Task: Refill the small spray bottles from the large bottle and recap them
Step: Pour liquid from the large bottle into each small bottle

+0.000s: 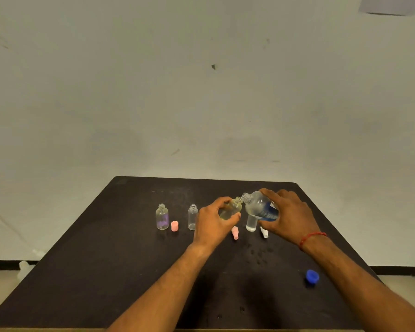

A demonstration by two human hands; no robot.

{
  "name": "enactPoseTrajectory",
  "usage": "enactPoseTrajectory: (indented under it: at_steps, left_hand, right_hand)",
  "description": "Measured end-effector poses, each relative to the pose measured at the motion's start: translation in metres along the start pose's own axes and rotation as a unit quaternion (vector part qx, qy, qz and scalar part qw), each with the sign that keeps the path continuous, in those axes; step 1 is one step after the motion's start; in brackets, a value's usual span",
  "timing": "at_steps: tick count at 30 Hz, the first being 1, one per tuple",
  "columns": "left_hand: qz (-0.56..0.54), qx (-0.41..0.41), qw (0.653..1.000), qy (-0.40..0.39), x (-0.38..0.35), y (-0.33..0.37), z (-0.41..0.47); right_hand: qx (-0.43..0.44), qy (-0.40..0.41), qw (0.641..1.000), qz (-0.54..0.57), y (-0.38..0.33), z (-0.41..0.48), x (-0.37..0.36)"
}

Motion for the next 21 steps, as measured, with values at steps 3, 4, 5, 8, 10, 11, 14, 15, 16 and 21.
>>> enactPoseTrajectory:
  at_steps: [3, 4, 5, 8, 10, 11, 14, 15, 16, 21]
  left_hand:
    - [0.011, 0.003, 1.0, -0.002, 0.0, 0.0, -0.001]
    - [0.011, 0.004, 1.0, -0.003, 0.001, 0.0, -0.001]
    - [0.011, 0.003, 1.0, -0.004, 0.001, 0.0, -0.001]
    - [0.01, 0.001, 1.0, -0.006, 0.002, 0.001, -0.002]
    - [0.011, 0.0, 1.0, -0.007, 0.002, 0.002, -0.001]
    - [0.01, 0.0, 1.0, -0.008, 0.002, 0.003, -0.001]
    - [0.011, 0.0, 1.0, -0.011, 0.003, 0.004, 0.0]
    - [0.013, -0.001, 1.0, -0.012, 0.003, 0.004, 0.0]
    - [0.014, -0.002, 1.0, -0.012, 0.003, 0.005, 0.0]
    - [0.009, 0.0, 1.0, -0.008, 0.005, 0.008, -0.001]
  right_hand:
    - [0.005, -0.006, 1.0, -0.019, 0.0, 0.001, 0.002]
    - [0.006, -0.01, 1.0, -0.025, 0.0, 0.002, 0.003]
    - [0.006, -0.014, 0.999, -0.031, 0.0, 0.002, 0.004]
    - [0.013, -0.019, 0.999, -0.049, -0.001, 0.005, 0.008]
    - [0.021, -0.015, 0.998, -0.055, 0.0, 0.006, 0.011]
    - [0.022, -0.013, 0.998, -0.06, 0.0, 0.006, 0.013]
    - [0.023, -0.015, 0.996, -0.08, 0.0, 0.009, 0.017]
    - [0.023, -0.016, 0.996, -0.083, -0.001, 0.01, 0.018]
    - [0.024, -0.016, 0.996, -0.085, -0.001, 0.01, 0.018]
    - [0.032, -0.01, 0.994, -0.1, -0.002, 0.012, 0.024]
Point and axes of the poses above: each hand's wrist, its own z-axis towards the middle knuckle, its own x-axis out of the back of the hand, y = z × x, the point moved 4 cm from there along z, towards the middle knuckle, and after that the axes turned 10 degrees about -y, right-handed, at the moved point
